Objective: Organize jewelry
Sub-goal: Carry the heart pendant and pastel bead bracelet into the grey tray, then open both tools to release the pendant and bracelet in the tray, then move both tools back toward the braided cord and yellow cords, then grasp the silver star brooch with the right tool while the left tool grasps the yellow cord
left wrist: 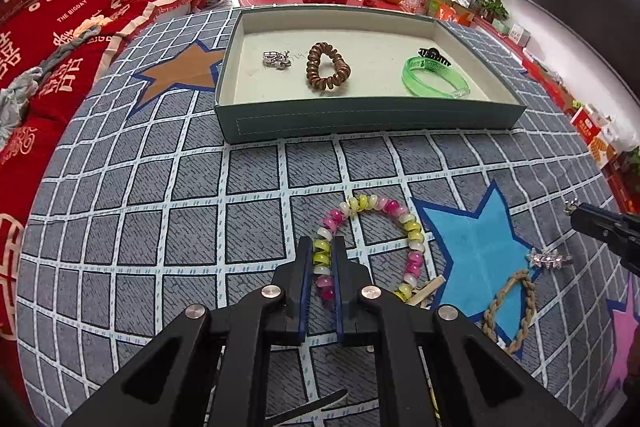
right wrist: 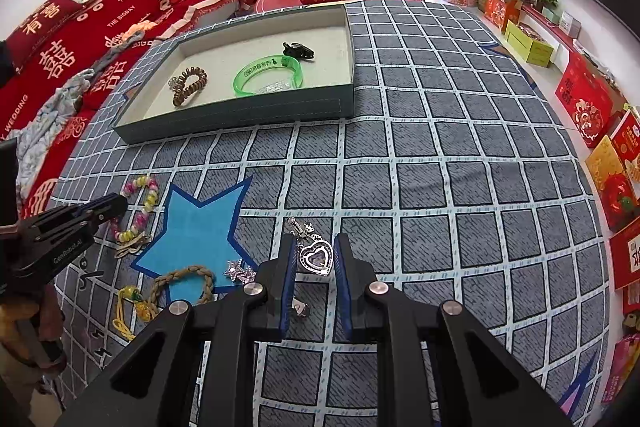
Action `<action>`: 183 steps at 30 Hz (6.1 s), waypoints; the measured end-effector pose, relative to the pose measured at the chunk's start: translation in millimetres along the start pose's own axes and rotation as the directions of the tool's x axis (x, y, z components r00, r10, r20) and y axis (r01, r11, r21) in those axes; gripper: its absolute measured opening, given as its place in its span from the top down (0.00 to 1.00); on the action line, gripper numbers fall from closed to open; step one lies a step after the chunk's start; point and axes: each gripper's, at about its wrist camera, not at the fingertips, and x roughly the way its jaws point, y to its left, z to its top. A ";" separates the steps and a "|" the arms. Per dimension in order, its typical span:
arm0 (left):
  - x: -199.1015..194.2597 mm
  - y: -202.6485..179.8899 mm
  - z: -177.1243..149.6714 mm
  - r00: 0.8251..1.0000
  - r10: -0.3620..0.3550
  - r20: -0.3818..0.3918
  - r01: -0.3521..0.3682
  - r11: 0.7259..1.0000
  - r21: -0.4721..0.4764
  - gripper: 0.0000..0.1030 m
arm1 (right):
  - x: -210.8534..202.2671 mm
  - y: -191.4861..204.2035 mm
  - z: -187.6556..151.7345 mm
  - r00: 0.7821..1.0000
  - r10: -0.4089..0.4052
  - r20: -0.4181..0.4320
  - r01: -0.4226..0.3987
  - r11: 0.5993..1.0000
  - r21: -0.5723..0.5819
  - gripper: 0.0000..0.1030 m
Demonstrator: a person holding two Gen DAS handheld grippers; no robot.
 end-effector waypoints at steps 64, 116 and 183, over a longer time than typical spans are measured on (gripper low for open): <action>62.6 8.8 125.3 0.984 0.155 0.085 -0.158 0.987 0.041 0.78 | 111.4 -2.7 159.3 0.999 0.044 -0.006 -0.043 0.996 0.074 0.80; -53.0 -22.1 54.4 0.975 0.168 0.144 -0.177 0.983 0.050 0.00 | -25.3 11.1 64.8 0.990 0.111 0.083 -0.114 0.993 0.022 0.00; -34.7 -80.7 -59.9 0.996 -0.071 -0.054 0.083 0.953 0.292 0.85 | 19.0 44.1 -25.7 0.993 -0.018 -0.118 -0.025 0.935 -0.355 0.82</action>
